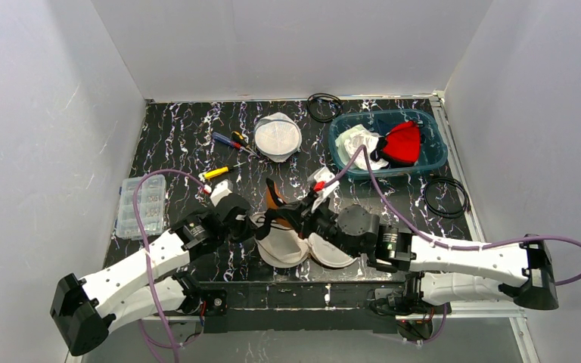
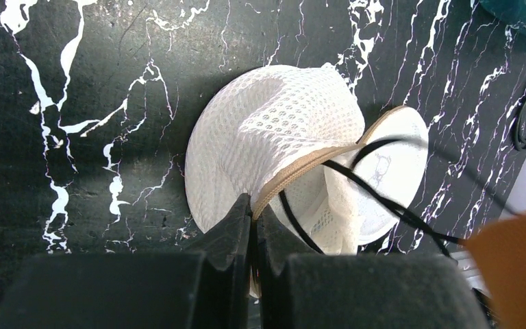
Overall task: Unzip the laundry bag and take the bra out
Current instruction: Pick up the bra from the laundry bag, then place the bra in the bin.
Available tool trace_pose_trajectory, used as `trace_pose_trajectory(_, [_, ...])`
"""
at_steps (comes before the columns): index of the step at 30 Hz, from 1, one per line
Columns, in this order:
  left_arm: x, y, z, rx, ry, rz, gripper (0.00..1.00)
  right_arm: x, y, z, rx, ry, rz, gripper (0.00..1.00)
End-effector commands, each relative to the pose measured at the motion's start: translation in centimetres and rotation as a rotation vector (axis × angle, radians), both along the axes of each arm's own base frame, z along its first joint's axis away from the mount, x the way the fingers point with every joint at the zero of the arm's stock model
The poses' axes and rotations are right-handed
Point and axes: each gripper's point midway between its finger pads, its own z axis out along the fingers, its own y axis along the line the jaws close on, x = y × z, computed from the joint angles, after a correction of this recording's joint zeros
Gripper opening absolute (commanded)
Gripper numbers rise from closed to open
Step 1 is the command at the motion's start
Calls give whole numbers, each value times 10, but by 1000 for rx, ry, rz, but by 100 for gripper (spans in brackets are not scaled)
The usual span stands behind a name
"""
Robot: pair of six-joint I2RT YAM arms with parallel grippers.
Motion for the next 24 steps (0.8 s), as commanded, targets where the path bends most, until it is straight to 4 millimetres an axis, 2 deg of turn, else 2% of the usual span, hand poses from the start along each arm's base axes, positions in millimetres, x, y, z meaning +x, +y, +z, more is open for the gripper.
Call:
trace_pose_trajectory(1, [0,10,2,24,-19,24,0,11,-17,72,53,-97,-60,1])
trace_pose_trajectory(5, [-2,14,2,36,-17,24,0,16,-40,97,-21,-150,-100,1])
trace_pose_trajectory(8, [-2,13,4,34,-20,14,8,21,-60,114,-66,-179,-148,1])
trace_pose_trajectory(10, [-3,12,6,30,-22,3,15,28,-76,121,-105,-192,-207,1])
trace_pose_trajectory(15, [-6,11,14,17,-23,-21,50,52,-124,128,-215,-217,-449,1])
trace_pose_trajectory(17, [-10,15,17,17,-23,-18,61,61,-142,126,-273,-223,-558,1])
trace_pose_trajectory(21, [-17,26,32,20,-43,-15,69,77,-169,126,-324,-219,-727,1])
trace_pose_trajectory(24, [-23,39,44,42,-59,-17,73,100,-179,127,-336,-200,-788,1])
